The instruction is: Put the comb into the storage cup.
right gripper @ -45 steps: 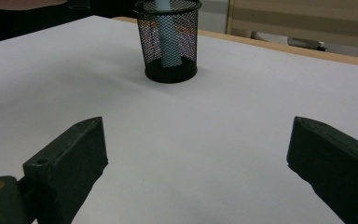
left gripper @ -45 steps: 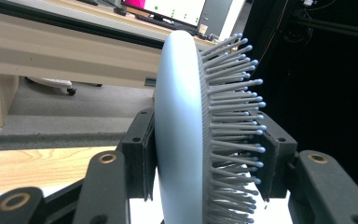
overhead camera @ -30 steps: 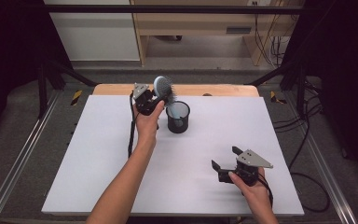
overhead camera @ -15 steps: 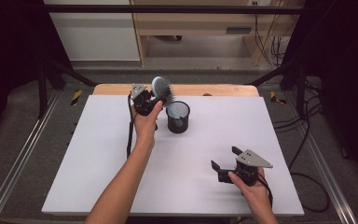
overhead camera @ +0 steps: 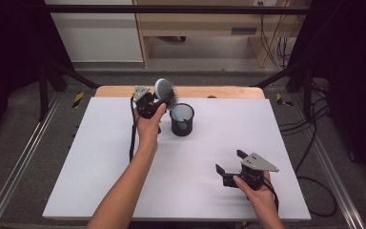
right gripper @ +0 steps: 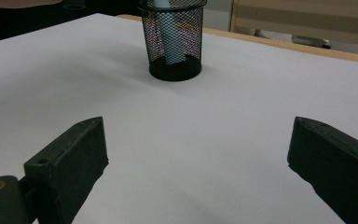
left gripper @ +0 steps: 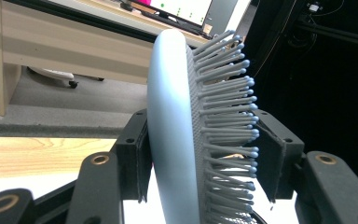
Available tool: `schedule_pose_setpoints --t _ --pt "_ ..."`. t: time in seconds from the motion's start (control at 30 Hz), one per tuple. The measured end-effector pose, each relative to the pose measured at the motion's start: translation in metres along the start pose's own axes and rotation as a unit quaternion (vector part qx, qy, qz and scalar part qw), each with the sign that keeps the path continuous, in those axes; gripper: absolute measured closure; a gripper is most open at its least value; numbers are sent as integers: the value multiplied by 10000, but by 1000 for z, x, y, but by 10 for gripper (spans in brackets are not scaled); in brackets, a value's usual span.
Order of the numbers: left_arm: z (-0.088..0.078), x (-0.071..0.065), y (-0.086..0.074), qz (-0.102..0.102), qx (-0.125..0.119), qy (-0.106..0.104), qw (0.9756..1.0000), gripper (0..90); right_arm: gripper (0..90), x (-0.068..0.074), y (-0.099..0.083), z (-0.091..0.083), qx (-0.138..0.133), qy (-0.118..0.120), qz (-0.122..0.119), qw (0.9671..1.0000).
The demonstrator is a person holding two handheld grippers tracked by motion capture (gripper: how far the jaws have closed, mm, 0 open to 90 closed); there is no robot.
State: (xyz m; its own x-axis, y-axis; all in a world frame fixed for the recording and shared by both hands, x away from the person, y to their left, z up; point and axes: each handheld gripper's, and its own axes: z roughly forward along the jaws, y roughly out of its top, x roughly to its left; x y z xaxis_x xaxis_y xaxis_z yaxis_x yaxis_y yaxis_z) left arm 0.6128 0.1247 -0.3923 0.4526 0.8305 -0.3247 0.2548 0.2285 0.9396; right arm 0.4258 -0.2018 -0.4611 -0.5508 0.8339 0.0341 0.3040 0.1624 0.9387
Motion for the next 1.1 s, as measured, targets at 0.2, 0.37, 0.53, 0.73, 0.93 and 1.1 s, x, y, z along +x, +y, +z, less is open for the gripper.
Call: schedule_pose_setpoints --t 0.2,0.37,0.53,0.73,0.93,1.1 --pt "0 0 0 7 -12 -8 10000 442 51 0 0 0 9 2 -3 10000" --pt "0 0 0 30 -15 -6 10000 429 51 1 0 0 10 6 -3 10000" --pt "0 1 0 34 -5 -20 10000 404 50 1 0 0 11 7 5 10000" --pt "1 0 0 89 15 -17 10000 372 51 1 0 0 13 8 0 10000" --pt "1 0 -1 105 49 22 9999 300 51 1 0 1 21 11 -2 10000" --pt "1 0 -1 95 19 26 10000 188 51 1 0 1 24 15 -10 10000"
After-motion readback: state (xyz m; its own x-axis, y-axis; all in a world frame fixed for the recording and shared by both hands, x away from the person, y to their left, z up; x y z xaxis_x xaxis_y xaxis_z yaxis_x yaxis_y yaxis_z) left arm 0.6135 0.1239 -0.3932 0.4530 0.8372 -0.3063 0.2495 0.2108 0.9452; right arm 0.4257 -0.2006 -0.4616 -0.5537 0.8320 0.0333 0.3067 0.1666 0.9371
